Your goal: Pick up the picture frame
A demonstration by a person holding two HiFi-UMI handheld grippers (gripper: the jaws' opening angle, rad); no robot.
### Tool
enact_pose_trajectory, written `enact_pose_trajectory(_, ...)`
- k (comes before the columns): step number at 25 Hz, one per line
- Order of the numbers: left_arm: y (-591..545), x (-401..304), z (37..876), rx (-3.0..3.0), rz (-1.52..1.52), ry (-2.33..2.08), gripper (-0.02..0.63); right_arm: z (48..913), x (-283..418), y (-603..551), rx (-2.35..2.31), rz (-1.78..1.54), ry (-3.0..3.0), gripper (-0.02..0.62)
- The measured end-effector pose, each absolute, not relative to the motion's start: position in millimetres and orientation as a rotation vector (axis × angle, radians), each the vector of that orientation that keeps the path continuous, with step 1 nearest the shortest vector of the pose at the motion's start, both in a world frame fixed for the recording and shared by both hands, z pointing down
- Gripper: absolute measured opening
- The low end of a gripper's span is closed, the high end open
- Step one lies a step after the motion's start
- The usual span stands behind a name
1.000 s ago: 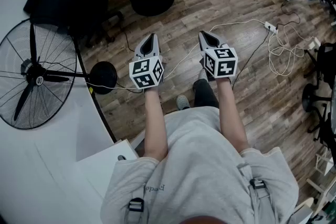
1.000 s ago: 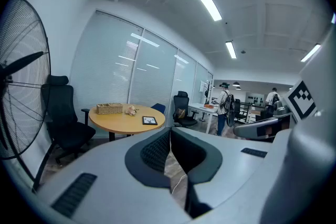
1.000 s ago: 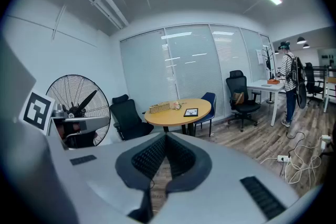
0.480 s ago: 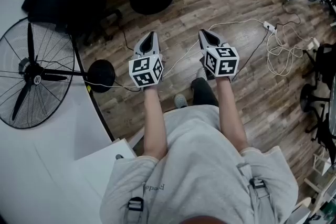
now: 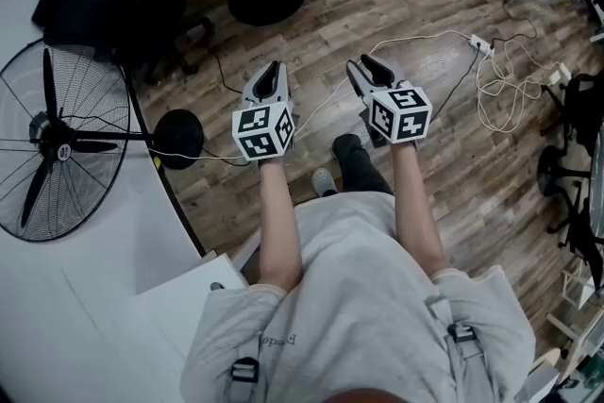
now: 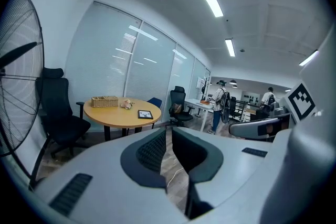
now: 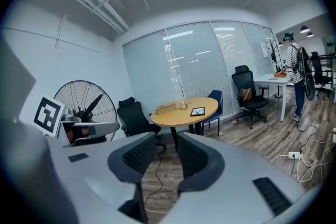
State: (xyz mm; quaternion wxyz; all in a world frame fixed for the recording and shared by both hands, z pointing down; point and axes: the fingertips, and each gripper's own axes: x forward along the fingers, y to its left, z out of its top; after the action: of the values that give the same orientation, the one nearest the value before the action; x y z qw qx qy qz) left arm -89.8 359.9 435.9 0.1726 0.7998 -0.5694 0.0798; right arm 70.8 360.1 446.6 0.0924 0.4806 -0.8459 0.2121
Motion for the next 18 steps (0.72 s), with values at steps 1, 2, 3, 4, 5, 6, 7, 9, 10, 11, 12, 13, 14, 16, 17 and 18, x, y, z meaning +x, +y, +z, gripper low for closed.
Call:
enact_pose_trajectory(1,360,-90,440,2.263,0.234,-1.607,0.045,449,69,361,1.424,0.631,-2.510,0.137)
enact_pose_trajectory(2,361,-91,444,2.258,0.244,-1.600,0.070,452,68,362,1.429,0.637,-2.505,0.138)
enact_pose_trajectory(3,361,-92,447,2.254,0.252,-1.594,0.120,455,68,362,1.436,0.648,-2.500,0.140)
enact_pose_trajectory(4,361,-93,450,2.249,0.254,-1.591,0.146,458,68,363,1.440,0.658,-2.498,0.140)
enact_pose_trajectory(5,360,-95,453,2.242,0.251,-1.592,0.147,462,67,364,1.434,0.664,-2.496,0.140)
enact_pose_trajectory(6,359,-97,456,2.229,0.245,-1.594,0.149,466,64,364,1.410,0.659,-2.494,0.143)
enact_pose_trajectory(7,358,-99,460,2.214,0.238,-1.592,0.155,472,60,366,1.374,0.646,-2.491,0.146)
enact_pose_trajectory(9,355,-102,468,2.188,0.236,-1.584,0.174,481,53,368,1.318,0.607,-2.473,0.161)
enact_pose_trajectory(10,352,-103,469,2.182,0.240,-1.584,0.178,483,52,366,1.311,0.596,-2.467,0.161)
enact_pose_trajectory(11,348,-105,469,2.182,0.244,-1.585,0.183,483,51,362,1.313,0.595,-2.467,0.161)
enact_pose_trajectory(12,342,-106,466,2.186,0.246,-1.588,0.190,480,51,355,1.320,0.602,-2.474,0.161)
enact_pose_trajectory(13,335,-106,463,2.193,0.250,-1.590,0.198,477,51,345,1.332,0.612,-2.484,0.161)
enact_pose_trajectory(14,327,-106,458,2.205,0.257,-1.588,0.202,472,52,335,1.343,0.620,-2.493,0.161)
enact_pose_trajectory(16,313,-103,447,2.245,0.285,-1.566,0.202,461,53,315,1.351,0.624,-2.511,0.163)
enact_pose_trajectory(17,306,-100,443,2.264,0.302,-1.547,0.202,457,53,306,1.347,0.617,-2.515,0.163)
enact_pose_trajectory(18,298,-100,440,2.277,0.313,-1.532,0.202,454,52,297,1.342,0.608,-2.514,0.164)
